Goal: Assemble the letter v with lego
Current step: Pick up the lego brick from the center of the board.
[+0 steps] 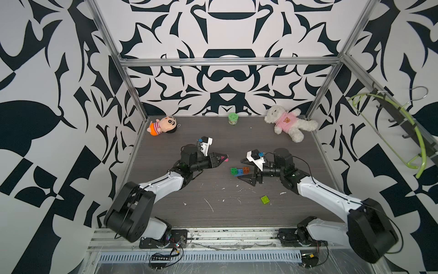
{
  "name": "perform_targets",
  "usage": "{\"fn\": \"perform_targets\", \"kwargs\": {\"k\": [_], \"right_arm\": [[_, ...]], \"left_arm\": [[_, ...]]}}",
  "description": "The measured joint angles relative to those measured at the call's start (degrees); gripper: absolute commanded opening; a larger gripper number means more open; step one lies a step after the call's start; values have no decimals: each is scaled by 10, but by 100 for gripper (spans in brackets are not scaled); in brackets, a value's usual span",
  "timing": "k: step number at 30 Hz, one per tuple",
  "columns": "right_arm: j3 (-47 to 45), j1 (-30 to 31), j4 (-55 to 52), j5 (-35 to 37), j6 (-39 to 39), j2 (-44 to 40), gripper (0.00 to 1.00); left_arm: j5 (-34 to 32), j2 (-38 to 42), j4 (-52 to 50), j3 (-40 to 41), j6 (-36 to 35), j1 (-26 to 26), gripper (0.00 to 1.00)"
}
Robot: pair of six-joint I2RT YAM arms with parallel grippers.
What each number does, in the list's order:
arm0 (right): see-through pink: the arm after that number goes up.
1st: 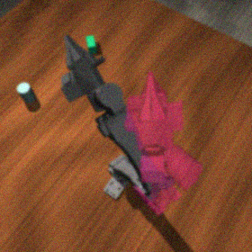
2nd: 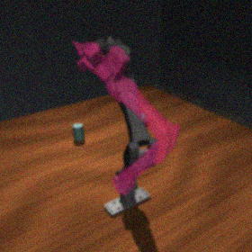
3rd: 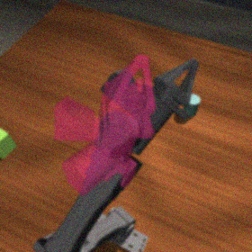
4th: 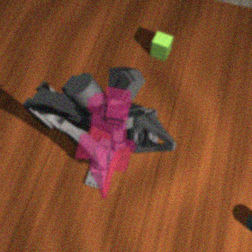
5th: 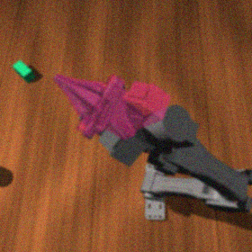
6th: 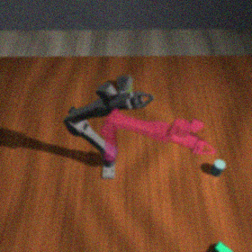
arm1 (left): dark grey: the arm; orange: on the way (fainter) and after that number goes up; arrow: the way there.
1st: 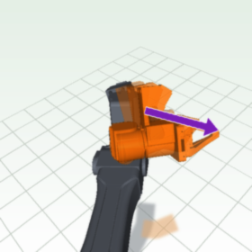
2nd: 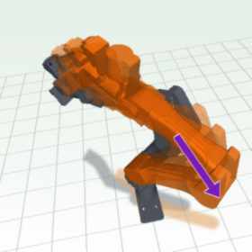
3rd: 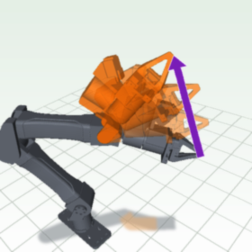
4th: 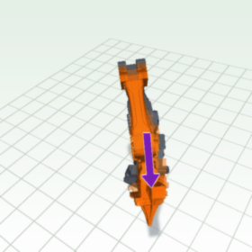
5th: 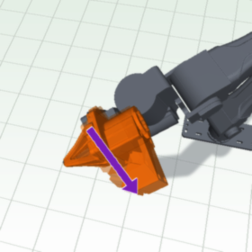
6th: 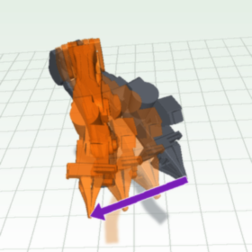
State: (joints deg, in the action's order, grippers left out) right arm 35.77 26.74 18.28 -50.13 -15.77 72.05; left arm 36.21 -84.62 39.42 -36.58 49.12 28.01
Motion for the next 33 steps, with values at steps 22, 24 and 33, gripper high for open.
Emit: {"fn": "perform_targets", "kwargs": {"k": [22,24,33], "right_arm": [[71,-9,116,18,-140,99,62],[73,-9,119,12,-139,101,61],[75,0,134,-12,-137,115,40]], "left_arm": [[167,-140,408,-9,261,0,0],[169,-144,410,-9,265,0,0],[172,-163,414,-19,280,0,4]]}}
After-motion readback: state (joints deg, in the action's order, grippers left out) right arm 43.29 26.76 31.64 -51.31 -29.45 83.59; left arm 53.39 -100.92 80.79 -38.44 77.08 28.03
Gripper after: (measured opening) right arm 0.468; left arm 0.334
